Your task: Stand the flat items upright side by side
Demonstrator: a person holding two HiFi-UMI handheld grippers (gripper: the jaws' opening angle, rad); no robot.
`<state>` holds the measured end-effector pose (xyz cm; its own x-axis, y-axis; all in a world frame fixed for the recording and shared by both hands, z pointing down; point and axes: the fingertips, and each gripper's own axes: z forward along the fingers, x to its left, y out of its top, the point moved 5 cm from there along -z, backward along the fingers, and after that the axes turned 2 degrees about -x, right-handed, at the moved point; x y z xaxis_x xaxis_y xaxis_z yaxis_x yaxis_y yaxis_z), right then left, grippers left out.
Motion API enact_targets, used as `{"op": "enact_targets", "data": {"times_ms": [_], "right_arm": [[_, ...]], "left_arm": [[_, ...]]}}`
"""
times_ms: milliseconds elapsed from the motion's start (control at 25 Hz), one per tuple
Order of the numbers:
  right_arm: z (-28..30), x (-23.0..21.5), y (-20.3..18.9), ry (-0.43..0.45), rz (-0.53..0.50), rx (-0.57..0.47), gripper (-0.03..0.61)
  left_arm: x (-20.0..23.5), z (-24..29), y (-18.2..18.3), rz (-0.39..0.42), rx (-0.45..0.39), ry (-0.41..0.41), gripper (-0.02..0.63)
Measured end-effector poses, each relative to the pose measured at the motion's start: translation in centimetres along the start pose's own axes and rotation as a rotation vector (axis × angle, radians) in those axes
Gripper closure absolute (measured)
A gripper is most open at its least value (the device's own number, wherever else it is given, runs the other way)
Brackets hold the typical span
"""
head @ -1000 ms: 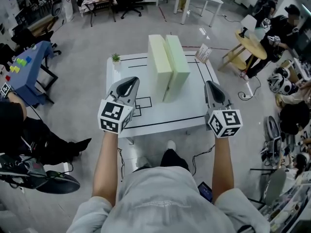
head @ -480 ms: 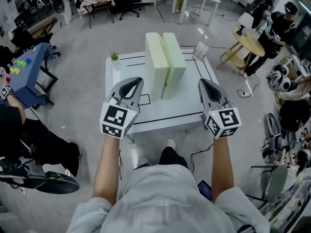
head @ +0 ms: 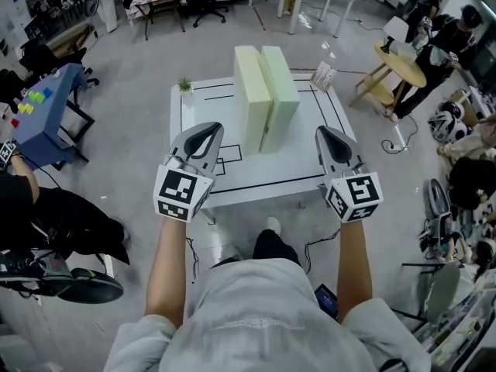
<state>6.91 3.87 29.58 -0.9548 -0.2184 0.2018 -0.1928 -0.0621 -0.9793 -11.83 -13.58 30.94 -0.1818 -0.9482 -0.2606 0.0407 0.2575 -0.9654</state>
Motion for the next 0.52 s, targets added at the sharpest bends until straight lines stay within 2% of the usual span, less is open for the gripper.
{"op": "enact_targets", "data": {"times_ms": [240, 520], "right_arm": [[0.4, 0.6, -0.4, 0.031, 0.074, -0.012, 0.551], [1.2, 1.0, -1.8, 0.024, 0.073, 0.03, 0.551]], "left_arm": [[0.7, -0.3, -0.2, 0.021, 0.005, 0.006, 0.592], [1.7, -0.3, -0.9, 0.047, 0.023, 0.009, 0.592]]}}
